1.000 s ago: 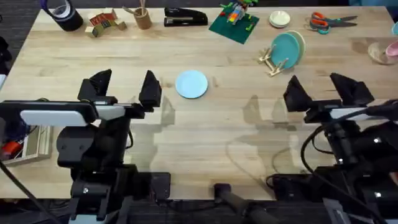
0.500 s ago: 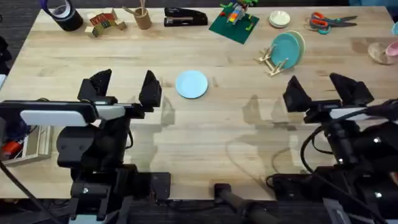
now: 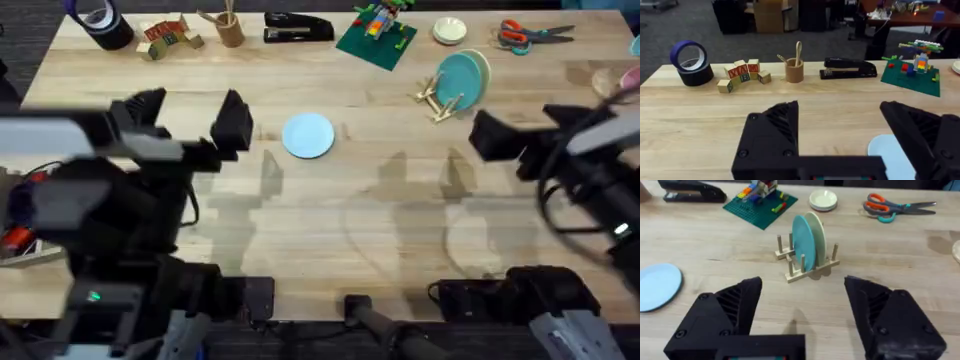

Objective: Pick up the plates from the table one by one and place each into a slot on the dish rack.

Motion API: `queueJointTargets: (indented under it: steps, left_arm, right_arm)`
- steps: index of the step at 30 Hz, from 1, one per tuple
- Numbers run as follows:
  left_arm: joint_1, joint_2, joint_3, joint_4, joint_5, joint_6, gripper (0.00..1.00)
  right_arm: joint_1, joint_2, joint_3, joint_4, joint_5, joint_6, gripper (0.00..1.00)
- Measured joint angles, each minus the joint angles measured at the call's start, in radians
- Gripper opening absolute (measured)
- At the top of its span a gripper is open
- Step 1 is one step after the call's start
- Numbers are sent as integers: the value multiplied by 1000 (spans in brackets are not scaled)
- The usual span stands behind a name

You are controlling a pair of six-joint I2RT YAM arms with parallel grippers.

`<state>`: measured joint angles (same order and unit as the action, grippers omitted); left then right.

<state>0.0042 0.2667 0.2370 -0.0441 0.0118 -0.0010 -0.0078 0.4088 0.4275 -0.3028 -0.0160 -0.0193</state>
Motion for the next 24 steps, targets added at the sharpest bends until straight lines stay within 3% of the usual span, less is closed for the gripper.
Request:
queueJointTargets:
  steps: [8, 9, 12, 19, 24]
  left_arm:
    - [0, 306, 354, -243, 42, -2, 991]
    - [0, 402, 499, -364, 68, -3, 991]
    - [0, 485, 628, -483, 97, -3, 991]
    - [0, 649, 844, -715, 181, -4, 993]
    - [0, 709, 879, -769, 200, -4, 993]
  right_arm:
    - [0, 369, 418, -266, -16, -3, 992]
    - [0, 462, 560, -370, -25, -3, 992]
    - [0, 526, 673, -466, -36, -4, 992]
    - [0, 589, 779, -596, -103, -3, 992]
    - [0, 589, 780, -623, -123, -3, 992]
